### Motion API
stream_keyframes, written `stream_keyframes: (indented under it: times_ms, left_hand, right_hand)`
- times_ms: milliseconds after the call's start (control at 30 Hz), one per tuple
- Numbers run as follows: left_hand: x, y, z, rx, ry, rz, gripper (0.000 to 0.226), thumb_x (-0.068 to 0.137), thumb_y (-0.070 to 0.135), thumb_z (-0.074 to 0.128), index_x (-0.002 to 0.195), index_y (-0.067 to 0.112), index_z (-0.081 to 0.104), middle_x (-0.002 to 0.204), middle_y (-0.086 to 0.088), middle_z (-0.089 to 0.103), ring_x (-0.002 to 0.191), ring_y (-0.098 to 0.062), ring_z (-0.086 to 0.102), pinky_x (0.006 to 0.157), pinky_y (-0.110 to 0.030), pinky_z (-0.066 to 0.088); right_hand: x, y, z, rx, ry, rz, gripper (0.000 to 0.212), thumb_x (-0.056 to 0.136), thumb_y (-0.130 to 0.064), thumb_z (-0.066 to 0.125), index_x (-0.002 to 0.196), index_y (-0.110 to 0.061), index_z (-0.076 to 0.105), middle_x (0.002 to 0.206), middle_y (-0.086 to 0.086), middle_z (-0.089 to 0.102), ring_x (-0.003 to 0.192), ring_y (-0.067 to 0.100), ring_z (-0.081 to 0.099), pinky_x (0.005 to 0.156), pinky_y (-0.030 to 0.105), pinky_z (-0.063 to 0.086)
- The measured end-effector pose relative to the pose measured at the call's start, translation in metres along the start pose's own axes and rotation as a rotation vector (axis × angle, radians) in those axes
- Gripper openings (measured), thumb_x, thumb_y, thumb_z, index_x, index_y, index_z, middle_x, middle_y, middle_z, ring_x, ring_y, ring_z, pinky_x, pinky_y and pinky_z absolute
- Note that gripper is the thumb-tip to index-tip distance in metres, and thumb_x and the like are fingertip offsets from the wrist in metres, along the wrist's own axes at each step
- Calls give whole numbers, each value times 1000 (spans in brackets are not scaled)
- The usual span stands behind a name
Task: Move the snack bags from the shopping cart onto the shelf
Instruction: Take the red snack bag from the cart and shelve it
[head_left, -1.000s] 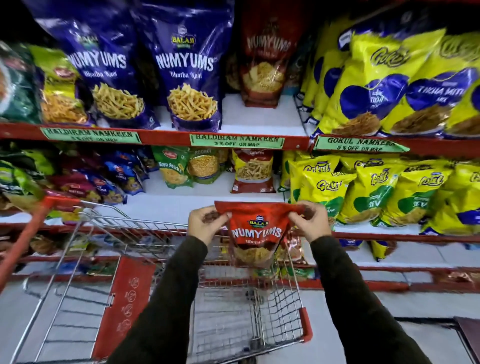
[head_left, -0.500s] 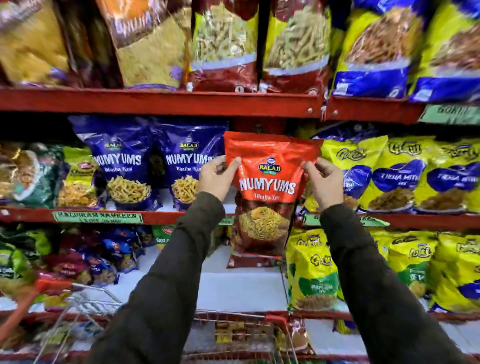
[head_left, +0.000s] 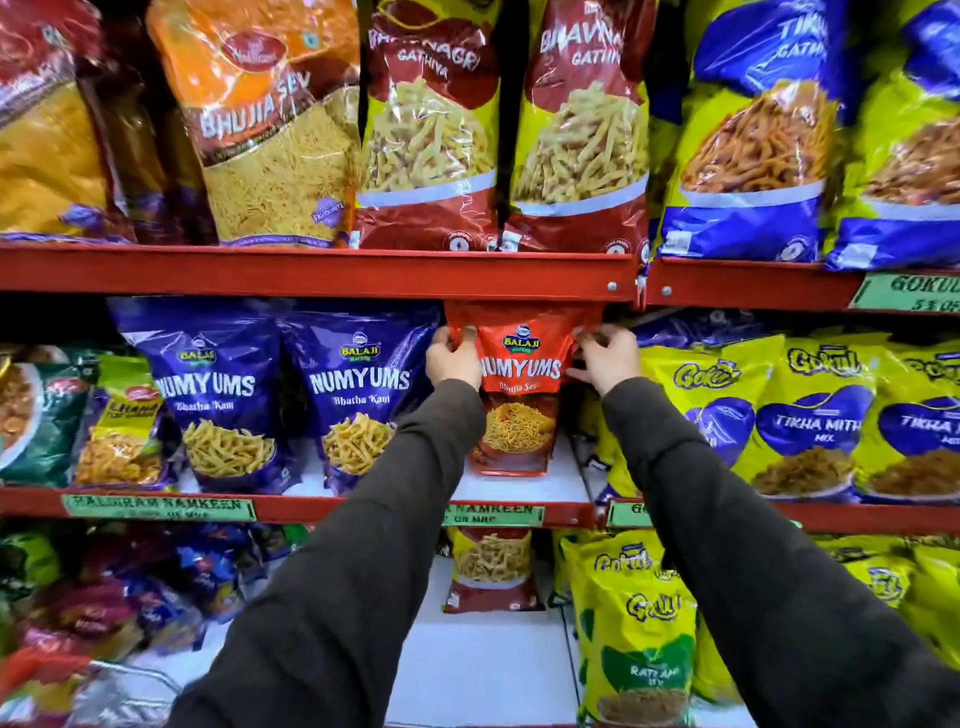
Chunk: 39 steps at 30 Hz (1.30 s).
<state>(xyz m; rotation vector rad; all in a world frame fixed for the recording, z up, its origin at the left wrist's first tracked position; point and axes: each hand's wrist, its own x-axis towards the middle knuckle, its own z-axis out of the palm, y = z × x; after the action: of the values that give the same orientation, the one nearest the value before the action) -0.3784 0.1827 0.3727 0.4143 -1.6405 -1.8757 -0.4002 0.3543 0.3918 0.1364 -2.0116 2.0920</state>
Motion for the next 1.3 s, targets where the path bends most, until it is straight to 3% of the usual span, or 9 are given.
stream_keyframes:
  times_ms: [233,367,467,567,700,833,1000,1200,1300]
  left_hand:
    - [1,-26,1,-5,-1,3,52,92,44,51,134,14,48,132,-15,60,120,-33,57,106,-48,45]
    - [-12,-41,-3,-65,-154,-93,54,100,42,34,150,26,23,136,1,47,124,-24,47,87,-15,48]
    - [-13,-73,-4,-197,-219,-158,55,98,43,33,150,28,23,153,-4,37,139,-27,38,116,-40,32]
    - [-4,-106,-3,-278,-293,-312,86,70,75,53,141,26,45,143,-11,53,128,-30,53,114,-53,37]
    - [-1,-117,-8,-267,-335,-369,65,87,66,43,126,18,62,122,-9,69,116,-29,62,106,-49,46]
    - [40,-191,2,-321,-360,-357,77,73,72,59,132,22,56,137,-11,60,128,-31,55,115,-57,34]
    - [-27,-108,-28,-244,-360,-326,47,100,35,31,143,21,42,143,-15,51,131,-31,49,116,-51,35]
    - [-67,-81,-47,-199,-385,-248,34,102,38,27,125,29,50,142,-8,50,126,-24,50,116,-47,34]
    - [-82,-72,-55,-184,-428,-186,42,103,35,23,141,26,39,139,4,45,122,-15,45,112,-36,36]
  right_hand:
    - [0,17,19,136,-32,36,16,95,-7,50,110,-4,49,94,4,54,96,26,53,92,47,50]
    - [-8,51,17,39,-65,91,41,95,-26,48,134,-14,47,123,4,56,109,21,51,103,46,45]
    - [-21,79,16,-66,-77,145,46,92,-41,47,135,-25,47,143,8,50,125,27,48,112,46,35]
    - [-32,91,20,68,-125,271,50,100,-39,33,144,-16,35,149,6,41,139,26,37,111,37,30]
    - [-37,105,23,278,-242,453,57,97,-50,32,141,-16,40,141,7,50,131,29,47,103,41,41]
    - [-43,104,20,324,-241,472,55,98,-46,34,143,-14,37,139,7,49,133,30,45,91,37,39]
    - [-58,101,9,241,-264,454,53,99,-45,32,142,-14,37,145,12,47,134,31,44,91,38,39]
    - [-78,101,-5,127,-241,415,56,96,-51,34,142,-20,40,151,9,40,131,36,46,103,49,40]
    - [-89,100,-9,105,-249,397,53,95,-54,35,140,-26,42,152,7,38,129,37,48,104,49,43]
